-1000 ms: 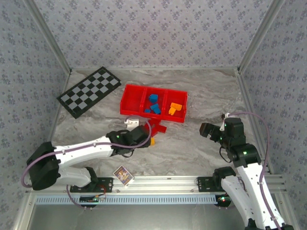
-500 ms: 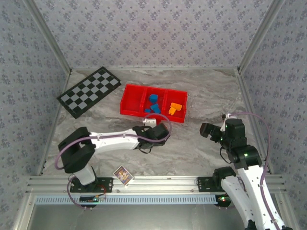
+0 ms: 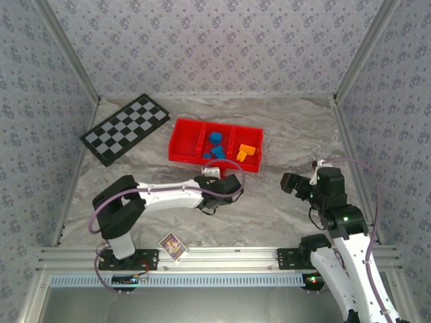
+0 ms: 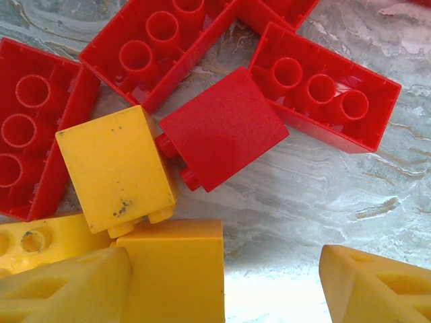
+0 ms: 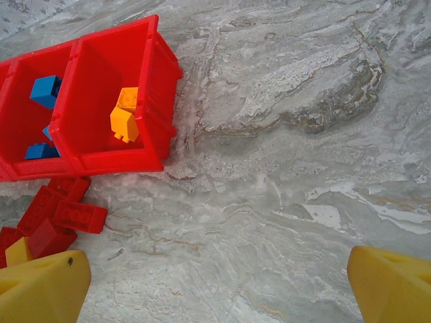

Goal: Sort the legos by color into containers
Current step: Pick up the lego from the middle-left of the table.

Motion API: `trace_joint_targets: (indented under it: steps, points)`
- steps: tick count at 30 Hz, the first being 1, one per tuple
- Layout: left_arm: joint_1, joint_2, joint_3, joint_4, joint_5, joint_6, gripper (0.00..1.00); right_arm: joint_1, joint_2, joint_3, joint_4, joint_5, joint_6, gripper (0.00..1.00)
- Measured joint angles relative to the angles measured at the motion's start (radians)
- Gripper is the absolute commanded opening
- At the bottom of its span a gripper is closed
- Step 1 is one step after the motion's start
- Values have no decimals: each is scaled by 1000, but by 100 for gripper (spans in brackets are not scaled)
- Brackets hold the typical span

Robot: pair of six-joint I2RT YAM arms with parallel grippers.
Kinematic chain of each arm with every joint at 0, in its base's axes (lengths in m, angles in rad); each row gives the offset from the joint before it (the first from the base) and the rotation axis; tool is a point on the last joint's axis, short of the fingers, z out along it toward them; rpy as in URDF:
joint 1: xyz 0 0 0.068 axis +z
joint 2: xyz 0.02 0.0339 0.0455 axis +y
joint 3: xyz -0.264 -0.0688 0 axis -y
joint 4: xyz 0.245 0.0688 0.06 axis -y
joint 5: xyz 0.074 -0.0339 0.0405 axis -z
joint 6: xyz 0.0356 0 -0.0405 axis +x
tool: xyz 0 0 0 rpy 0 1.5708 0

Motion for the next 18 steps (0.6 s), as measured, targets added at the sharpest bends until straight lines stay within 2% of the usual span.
trace_joint_targets:
  steps: [9,18]
  points:
    - [-37,-1,1,-84,-56,-22,79,0,0,0,0,0,0,100]
    - [-56,-1,13,-154,-104,-27,79,1,0,0,0,-3,0,100]
